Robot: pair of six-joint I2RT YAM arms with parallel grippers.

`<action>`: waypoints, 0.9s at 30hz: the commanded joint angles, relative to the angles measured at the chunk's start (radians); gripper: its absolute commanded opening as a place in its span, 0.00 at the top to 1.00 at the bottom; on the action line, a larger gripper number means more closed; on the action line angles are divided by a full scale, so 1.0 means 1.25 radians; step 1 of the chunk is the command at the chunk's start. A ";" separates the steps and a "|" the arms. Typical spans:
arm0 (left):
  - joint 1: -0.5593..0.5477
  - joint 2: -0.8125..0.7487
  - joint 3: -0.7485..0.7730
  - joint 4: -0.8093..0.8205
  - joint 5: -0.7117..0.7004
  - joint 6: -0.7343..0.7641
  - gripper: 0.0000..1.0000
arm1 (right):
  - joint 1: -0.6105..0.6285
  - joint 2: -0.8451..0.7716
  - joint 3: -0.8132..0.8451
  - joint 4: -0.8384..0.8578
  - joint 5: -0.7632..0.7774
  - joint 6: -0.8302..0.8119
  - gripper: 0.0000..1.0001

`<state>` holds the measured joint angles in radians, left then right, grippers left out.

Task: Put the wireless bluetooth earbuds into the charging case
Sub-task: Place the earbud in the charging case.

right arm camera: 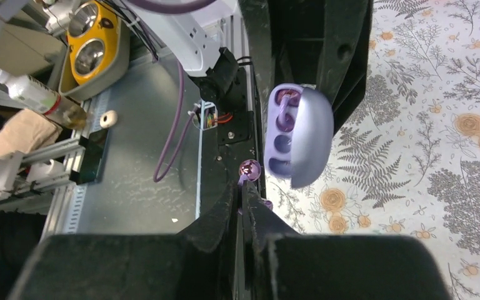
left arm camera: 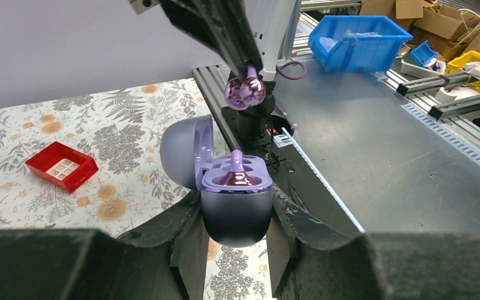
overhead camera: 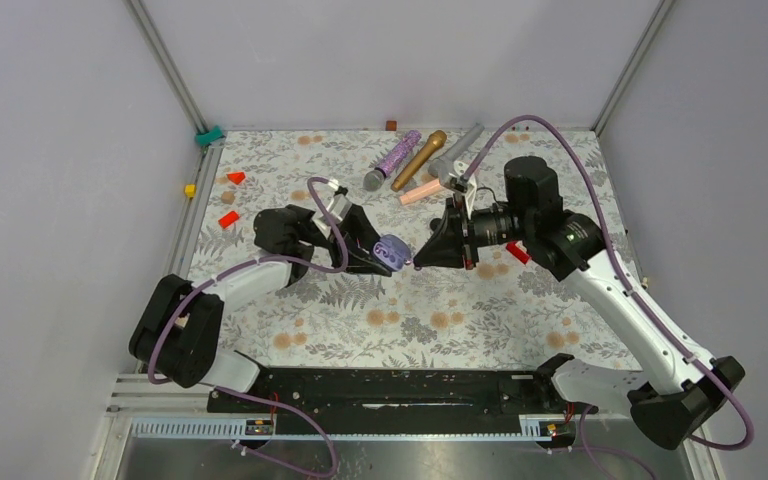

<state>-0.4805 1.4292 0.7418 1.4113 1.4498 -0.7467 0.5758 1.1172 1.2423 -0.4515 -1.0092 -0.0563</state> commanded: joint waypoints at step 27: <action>-0.028 0.013 0.047 0.044 -0.019 -0.031 0.88 | -0.002 0.024 -0.070 0.242 -0.003 0.199 0.92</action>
<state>-0.5117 1.4551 0.7712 1.4132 1.4502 -0.7868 0.5758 1.1507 1.1595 -0.2150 -1.0073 0.1596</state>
